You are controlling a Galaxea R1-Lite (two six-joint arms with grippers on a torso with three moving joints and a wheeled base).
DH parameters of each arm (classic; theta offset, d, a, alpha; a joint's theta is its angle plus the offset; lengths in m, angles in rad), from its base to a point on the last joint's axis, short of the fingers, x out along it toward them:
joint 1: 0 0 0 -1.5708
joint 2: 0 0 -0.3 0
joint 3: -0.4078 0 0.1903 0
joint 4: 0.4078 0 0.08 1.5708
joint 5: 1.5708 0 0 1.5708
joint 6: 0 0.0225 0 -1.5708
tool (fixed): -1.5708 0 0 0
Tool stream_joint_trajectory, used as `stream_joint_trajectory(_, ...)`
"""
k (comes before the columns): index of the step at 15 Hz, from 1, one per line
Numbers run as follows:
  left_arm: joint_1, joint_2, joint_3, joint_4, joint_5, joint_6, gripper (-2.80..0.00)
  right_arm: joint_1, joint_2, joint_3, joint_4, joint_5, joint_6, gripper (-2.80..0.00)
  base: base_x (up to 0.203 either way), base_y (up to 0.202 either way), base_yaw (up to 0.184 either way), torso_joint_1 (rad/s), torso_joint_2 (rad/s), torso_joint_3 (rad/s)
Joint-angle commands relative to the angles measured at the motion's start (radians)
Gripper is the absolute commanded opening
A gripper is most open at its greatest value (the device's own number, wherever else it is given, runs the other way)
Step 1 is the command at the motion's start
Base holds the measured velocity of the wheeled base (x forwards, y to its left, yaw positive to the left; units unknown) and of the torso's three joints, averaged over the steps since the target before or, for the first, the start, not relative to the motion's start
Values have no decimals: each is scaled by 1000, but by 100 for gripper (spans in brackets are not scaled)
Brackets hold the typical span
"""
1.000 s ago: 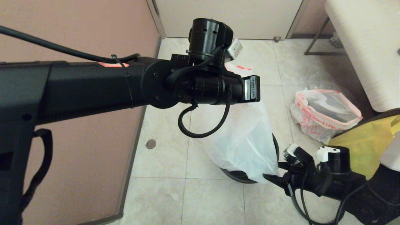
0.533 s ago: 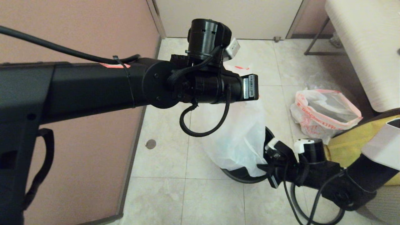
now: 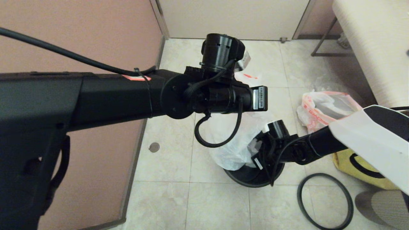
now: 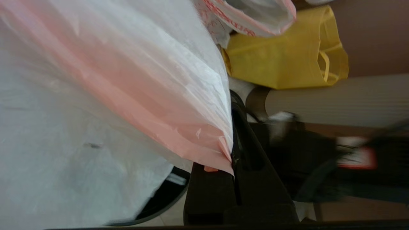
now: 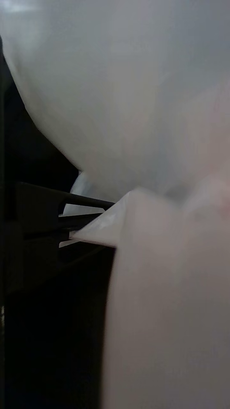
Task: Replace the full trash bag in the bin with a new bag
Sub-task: Put the new garbage bag on the trash can
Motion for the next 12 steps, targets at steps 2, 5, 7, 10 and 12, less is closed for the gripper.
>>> stream_joint_trajectory(2, -37, 30, 0, 2, 17, -3, -280, 3, 117, -60, 109, -66, -2, -280, 0, 0, 0, 0, 0, 0)
stream_joint_trajectory(5, -40, 30, 3, 2, 35, -5, 0, 5, 118, -51, 109, -76, -1, -280, 0, 0, 0, 0, 0, 0)
stream_joint_trajectory(7, -38, 23, 5, 10, 36, -9, 0, 6, 113, -47, 109, -78, 1, -280, 0, 0, 0, 0, 0, 0)
stream_joint_trajectory(10, -41, -61, 90, 21, 78, 11, 0, 9, 113, -43, 112, -98, 0, -280, 0, 0, 0, 0, 0, 0)
stream_joint_trajectory(12, -57, -166, 132, 90, 155, 33, 0, 10, 124, -47, 112, -126, -6, -280, 0, 0, 0, 0, 0, 0)
